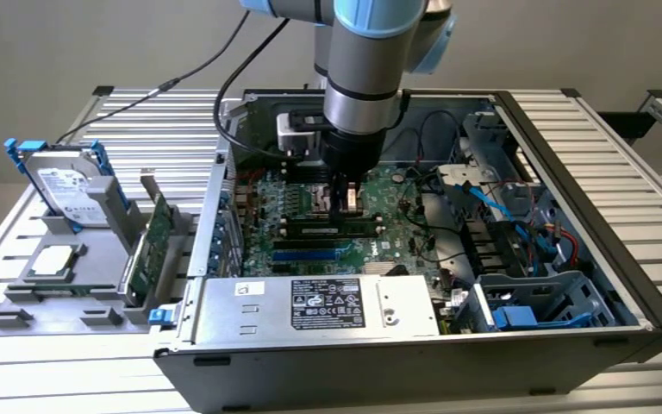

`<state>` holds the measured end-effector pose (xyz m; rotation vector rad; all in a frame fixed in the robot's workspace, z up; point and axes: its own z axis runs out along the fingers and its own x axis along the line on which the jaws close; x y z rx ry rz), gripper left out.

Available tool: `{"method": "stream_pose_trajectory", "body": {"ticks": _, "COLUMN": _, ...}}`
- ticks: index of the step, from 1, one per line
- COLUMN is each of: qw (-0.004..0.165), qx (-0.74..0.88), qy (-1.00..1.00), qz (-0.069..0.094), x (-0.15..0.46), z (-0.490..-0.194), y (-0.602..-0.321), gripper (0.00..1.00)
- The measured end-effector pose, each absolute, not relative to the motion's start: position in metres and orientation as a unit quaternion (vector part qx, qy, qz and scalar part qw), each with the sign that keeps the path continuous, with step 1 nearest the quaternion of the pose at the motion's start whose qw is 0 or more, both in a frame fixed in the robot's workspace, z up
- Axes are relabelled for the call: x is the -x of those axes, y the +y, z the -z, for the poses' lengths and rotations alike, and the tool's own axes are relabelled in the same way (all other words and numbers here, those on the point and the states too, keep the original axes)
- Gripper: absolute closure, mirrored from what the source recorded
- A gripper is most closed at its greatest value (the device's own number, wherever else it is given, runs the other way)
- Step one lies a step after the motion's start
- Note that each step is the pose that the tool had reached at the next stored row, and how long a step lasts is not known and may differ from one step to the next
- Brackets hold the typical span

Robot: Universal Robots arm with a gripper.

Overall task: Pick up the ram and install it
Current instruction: 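Press down the ram until it locks into place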

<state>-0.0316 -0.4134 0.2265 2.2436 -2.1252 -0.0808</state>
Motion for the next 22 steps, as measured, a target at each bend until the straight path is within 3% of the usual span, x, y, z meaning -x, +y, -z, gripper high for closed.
{"method": "stream_pose_trajectory", "body": {"ticks": 22, "qw": 0.025, "qx": -0.726, "qy": -0.687, "qz": 0.026, "x": 0.037, "z": -0.244, "y": -0.413, "gripper": 0.89}}
